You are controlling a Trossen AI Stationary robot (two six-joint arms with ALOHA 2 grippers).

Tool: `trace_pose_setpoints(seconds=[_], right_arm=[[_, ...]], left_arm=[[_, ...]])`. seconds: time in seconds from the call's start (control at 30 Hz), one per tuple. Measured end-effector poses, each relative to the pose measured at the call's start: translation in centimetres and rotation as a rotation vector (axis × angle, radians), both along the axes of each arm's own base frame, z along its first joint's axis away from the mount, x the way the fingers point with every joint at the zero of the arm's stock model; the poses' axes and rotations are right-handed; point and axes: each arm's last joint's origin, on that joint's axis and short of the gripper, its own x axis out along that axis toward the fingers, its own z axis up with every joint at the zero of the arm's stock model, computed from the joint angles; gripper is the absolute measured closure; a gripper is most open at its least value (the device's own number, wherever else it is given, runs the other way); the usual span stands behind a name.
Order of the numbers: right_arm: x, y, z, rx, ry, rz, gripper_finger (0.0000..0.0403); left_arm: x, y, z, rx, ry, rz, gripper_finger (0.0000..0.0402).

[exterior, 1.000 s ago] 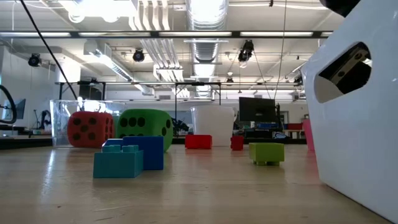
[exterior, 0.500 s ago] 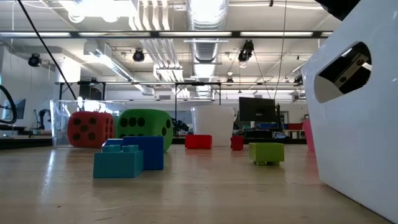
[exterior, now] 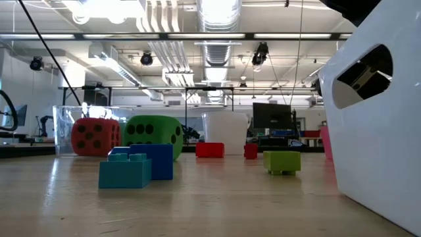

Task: Pick & Place Toys
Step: Put the orange deck of cards into the white bin

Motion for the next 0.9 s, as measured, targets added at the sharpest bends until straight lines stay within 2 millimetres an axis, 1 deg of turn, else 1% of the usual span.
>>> trace_pose_setpoints(seconds=[0.9], right_arm=[[-0.36,-0.25,-0.52,-0.029,0.030,-0.015,0.0287]], left_arm=[[0.00,0.00,-0.03,0.000,0.002,0.000,0.0082]])
